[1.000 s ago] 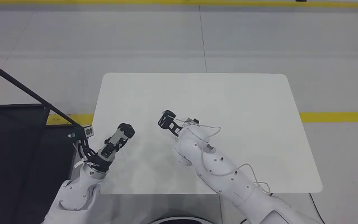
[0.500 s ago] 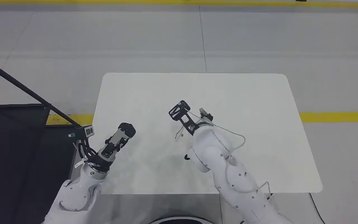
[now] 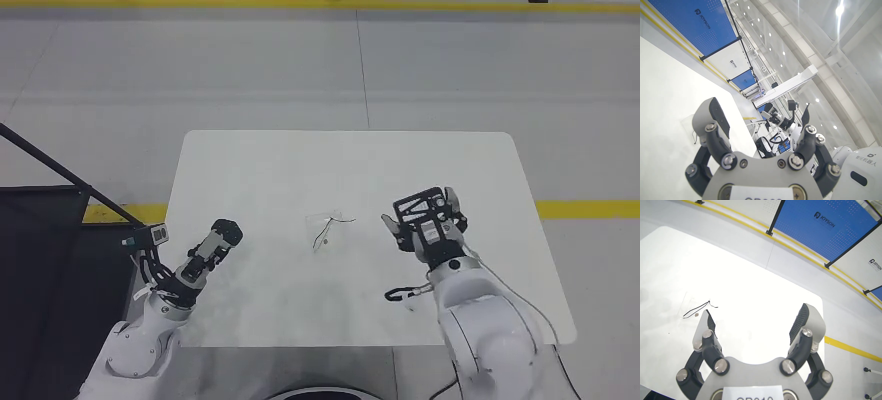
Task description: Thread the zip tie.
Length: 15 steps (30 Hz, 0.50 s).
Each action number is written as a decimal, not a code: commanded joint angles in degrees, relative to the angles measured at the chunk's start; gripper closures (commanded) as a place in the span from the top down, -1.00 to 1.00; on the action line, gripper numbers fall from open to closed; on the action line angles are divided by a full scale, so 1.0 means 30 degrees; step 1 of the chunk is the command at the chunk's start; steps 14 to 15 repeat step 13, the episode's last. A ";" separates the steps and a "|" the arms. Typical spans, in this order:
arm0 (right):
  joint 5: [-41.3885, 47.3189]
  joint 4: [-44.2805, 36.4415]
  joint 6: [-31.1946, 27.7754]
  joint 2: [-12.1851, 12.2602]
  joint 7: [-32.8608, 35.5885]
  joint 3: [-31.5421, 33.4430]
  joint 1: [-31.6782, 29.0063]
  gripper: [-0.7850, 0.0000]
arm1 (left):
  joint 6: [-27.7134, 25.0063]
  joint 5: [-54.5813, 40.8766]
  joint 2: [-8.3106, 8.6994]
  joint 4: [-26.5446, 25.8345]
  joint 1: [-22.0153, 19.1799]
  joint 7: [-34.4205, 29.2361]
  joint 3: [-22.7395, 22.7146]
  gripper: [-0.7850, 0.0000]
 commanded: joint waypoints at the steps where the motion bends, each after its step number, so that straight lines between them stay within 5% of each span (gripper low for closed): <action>1: 0.0000 0.0000 0.0000 0.0000 0.0000 0.0000 0.0000 1.00 | 0.0000 0.0000 0.0000 0.0000 0.0000 0.0000 0.0000 1.00; 15: 0.0009 0.0065 -0.0006 -0.0001 0.0020 0.0000 0.0011 1.00 | 0.0000 0.0000 0.0000 0.0000 0.0000 0.0000 0.0000 1.00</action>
